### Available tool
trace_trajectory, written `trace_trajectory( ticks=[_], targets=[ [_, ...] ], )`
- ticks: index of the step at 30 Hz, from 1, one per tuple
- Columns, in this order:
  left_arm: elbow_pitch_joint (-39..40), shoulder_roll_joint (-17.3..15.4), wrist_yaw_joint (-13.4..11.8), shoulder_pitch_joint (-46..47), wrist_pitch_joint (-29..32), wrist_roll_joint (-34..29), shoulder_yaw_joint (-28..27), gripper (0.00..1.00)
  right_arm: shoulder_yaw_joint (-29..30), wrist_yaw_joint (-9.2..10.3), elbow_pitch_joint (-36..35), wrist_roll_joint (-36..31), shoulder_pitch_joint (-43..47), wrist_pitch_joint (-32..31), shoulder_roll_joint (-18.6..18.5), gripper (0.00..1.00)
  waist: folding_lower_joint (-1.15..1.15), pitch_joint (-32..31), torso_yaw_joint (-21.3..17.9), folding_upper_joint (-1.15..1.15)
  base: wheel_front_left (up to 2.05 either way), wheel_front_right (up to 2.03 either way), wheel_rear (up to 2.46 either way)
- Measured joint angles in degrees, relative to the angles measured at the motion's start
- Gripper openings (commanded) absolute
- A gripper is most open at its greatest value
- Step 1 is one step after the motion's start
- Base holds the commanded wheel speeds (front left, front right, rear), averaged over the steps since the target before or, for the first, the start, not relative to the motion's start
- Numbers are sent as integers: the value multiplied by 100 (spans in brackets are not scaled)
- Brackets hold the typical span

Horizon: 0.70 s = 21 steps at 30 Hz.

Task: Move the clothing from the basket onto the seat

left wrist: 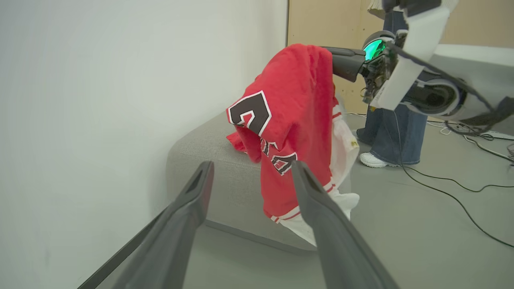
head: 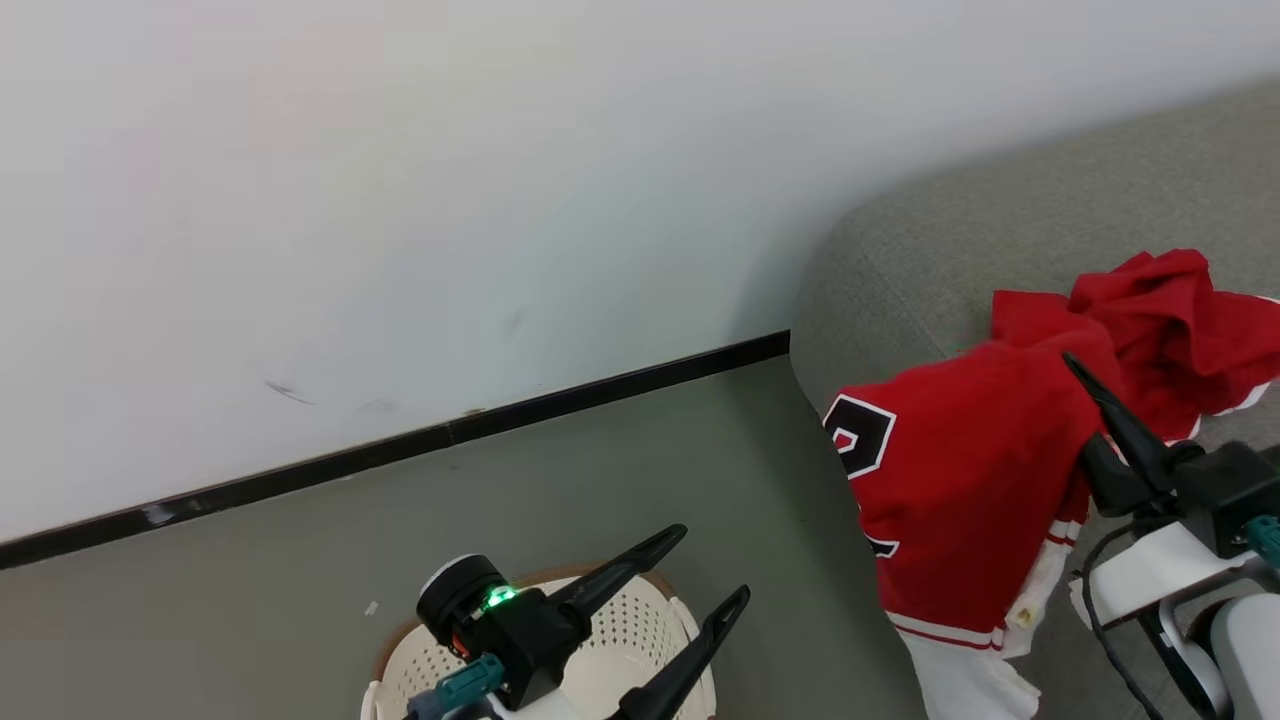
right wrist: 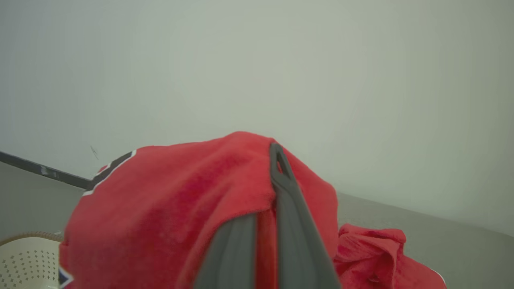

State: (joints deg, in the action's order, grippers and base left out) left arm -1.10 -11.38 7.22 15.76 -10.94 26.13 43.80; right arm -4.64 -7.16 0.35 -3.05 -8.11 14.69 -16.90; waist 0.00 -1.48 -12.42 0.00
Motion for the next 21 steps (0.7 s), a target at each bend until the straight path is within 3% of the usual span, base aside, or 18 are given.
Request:
trace_trajectory(
  ticks=[12, 21],
  targets=[
    [-36, 3, 0, 2, -116, 8, 47, 100, 101, 0, -38, 67, 335, 1, -30, 0, 0, -3, -401, 0, 0, 0, 0],
    [-67, -119, -3, 14, -124, 4, -120, 100, -194, 0, 441, 408, -235, 0, -416, 0, 0, 183, -524, 0, 0, 0, 0]
  ],
)
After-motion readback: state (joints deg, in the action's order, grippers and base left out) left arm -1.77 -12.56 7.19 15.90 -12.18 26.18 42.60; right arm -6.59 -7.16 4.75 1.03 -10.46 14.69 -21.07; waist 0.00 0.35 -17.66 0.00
